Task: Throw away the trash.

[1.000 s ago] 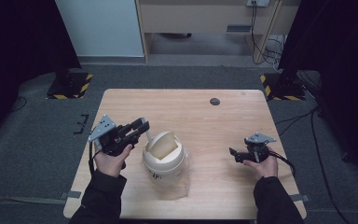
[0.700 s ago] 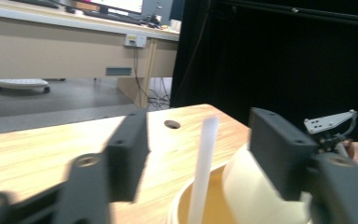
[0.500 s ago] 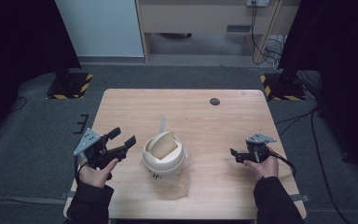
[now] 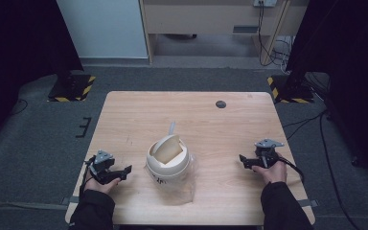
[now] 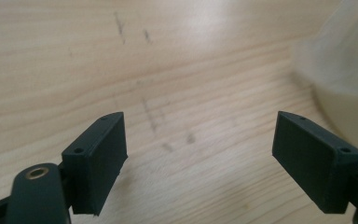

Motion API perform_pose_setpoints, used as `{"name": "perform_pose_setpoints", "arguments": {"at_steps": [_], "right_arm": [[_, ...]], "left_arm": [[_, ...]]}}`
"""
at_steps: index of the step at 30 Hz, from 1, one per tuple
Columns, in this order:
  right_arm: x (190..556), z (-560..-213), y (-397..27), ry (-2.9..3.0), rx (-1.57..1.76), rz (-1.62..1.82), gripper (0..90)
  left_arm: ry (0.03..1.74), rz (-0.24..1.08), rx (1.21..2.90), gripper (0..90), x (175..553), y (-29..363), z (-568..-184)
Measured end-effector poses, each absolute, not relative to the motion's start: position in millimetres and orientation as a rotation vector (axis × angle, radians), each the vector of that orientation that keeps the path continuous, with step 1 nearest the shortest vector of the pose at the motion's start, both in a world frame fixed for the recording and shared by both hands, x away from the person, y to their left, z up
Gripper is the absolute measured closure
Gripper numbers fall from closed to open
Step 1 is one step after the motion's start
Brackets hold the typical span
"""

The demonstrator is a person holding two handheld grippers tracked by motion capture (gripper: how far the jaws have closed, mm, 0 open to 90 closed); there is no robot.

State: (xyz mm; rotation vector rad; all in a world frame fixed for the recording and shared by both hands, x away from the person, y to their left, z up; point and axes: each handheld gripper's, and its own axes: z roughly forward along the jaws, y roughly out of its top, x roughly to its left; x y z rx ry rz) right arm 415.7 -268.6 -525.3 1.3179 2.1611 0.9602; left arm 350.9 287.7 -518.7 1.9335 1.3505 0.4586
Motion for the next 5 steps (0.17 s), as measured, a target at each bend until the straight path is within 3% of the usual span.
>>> {"name": "perform_pose_setpoints", "arguments": {"at_steps": [5], "right_arm": [[416.4, -530.7, -274.5, 2.165, 1.36, 0.931, 12.7]], "left_arm": [[1.347, 0.477, 1.964, 13.7, 354.3, 285.9, -524.7]]}}
